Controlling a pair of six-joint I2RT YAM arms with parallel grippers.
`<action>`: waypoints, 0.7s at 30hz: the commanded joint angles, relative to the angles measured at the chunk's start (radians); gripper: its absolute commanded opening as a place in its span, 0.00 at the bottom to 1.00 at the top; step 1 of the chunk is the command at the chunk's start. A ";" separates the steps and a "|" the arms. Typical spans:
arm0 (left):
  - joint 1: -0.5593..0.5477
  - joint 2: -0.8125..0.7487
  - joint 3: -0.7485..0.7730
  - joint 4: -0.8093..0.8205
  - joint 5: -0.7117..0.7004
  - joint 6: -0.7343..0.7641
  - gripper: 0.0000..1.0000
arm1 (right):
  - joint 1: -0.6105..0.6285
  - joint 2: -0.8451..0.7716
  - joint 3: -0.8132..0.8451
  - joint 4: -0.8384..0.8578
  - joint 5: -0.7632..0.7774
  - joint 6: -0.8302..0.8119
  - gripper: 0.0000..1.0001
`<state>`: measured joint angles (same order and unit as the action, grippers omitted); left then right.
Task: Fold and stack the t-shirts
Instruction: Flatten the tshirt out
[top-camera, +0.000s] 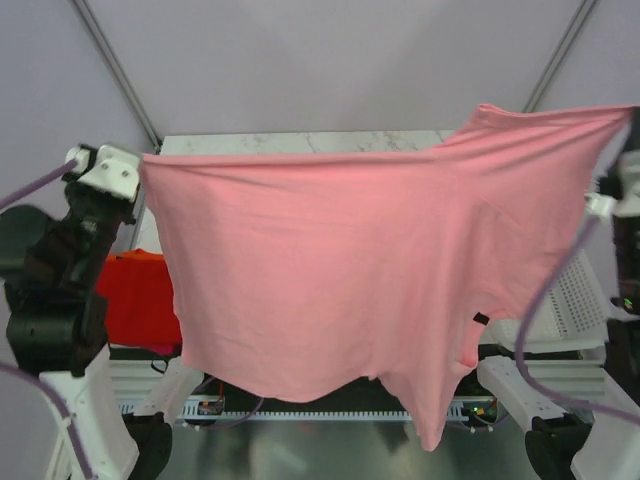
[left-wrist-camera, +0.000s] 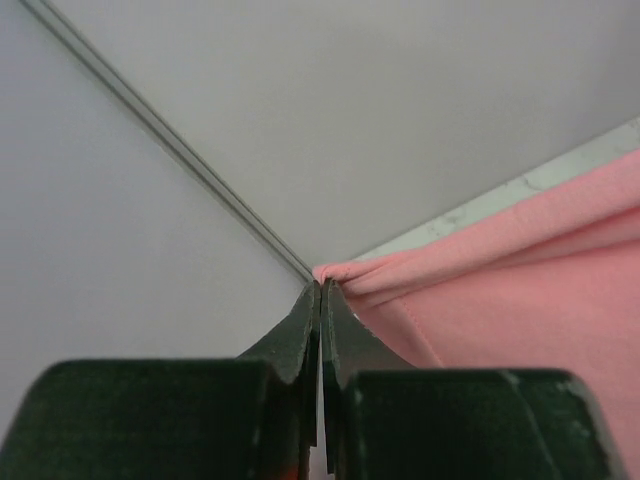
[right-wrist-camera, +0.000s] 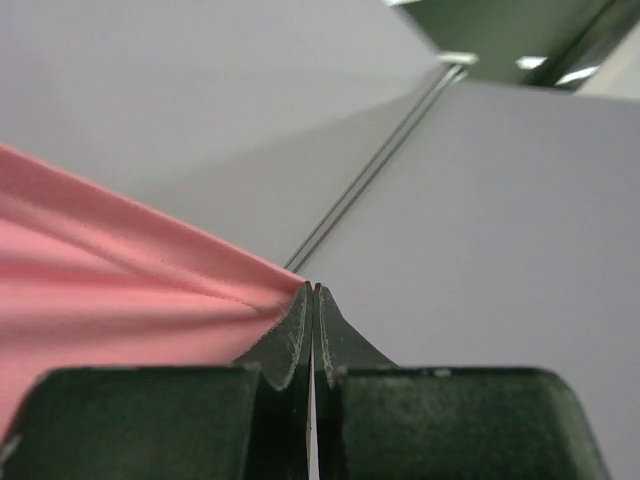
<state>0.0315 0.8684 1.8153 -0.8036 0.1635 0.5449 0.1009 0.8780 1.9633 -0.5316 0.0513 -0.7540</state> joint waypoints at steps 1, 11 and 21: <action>0.004 0.135 -0.182 0.049 -0.004 0.058 0.02 | -0.004 0.024 -0.222 0.053 -0.002 -0.067 0.00; -0.019 0.582 -0.445 0.073 0.177 0.099 0.02 | -0.001 0.192 -0.820 0.255 -0.110 -0.162 0.00; 0.005 1.125 -0.179 0.083 0.199 0.052 0.02 | 0.014 0.637 -0.804 0.430 -0.064 -0.120 0.00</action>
<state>0.0143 1.9270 1.5093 -0.7517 0.3183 0.5957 0.1078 1.4673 1.1088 -0.2173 -0.0296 -0.8795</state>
